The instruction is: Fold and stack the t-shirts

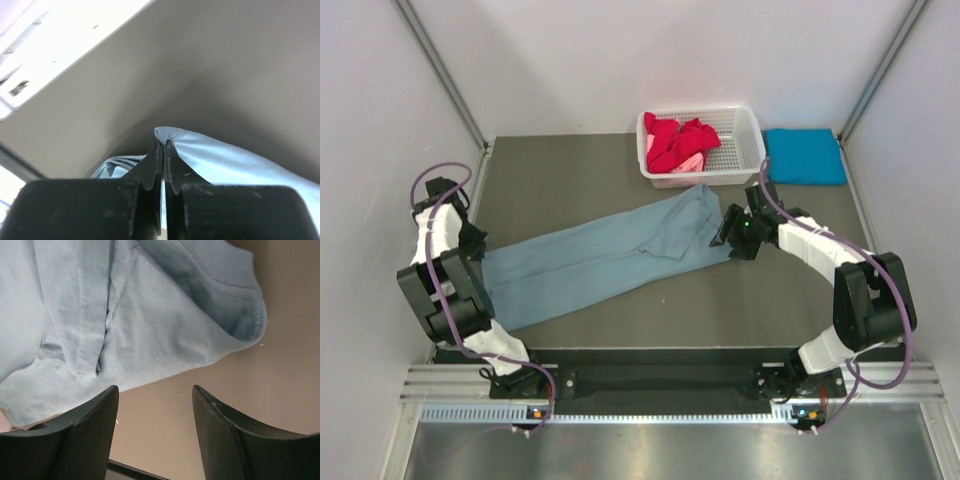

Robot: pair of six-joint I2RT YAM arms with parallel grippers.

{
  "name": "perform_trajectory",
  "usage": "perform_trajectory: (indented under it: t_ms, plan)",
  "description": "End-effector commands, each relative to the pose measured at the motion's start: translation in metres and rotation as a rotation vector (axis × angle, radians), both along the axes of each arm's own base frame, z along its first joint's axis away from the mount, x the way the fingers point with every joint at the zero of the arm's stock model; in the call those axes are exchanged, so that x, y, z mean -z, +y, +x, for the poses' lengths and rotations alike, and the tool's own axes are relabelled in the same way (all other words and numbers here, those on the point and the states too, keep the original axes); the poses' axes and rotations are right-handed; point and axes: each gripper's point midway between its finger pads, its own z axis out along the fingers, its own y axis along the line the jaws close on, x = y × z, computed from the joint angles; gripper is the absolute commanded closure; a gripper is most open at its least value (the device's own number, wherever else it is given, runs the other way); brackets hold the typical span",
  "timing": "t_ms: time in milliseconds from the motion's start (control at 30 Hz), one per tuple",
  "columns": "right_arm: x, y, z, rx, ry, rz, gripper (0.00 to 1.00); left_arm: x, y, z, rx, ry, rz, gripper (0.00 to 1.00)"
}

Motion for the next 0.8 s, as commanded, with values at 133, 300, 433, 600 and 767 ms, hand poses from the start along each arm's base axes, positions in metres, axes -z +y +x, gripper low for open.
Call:
perform_trajectory:
  t_ms: [133, 300, 433, 600, 767]
  plan:
    - [-0.013, 0.011, 0.001, -0.072, -0.083, -0.077, 0.39, -0.018, 0.027, -0.030, -0.162, 0.044, 0.126, 0.99]
    - [-0.018, 0.016, 0.008, -0.150, -0.114, -0.186, 0.38, -0.023, 0.009, -0.022, -0.120, -0.050, 0.079, 0.43]
    - [-0.019, 0.015, 0.012, -0.151, -0.114, -0.209, 0.37, -0.048, -0.009, -0.014, -0.056, -0.142, 0.094, 0.08]
    - [-0.031, 0.017, 0.009, -0.187, -0.151, -0.199, 0.37, -0.111, -0.096, 0.044, 0.392, -0.505, 0.059, 0.01]
    - [-0.041, 0.009, -0.001, -0.215, -0.180, -0.217, 0.36, -0.138, -0.213, 0.086, 0.923, -0.703, -0.048, 0.05]
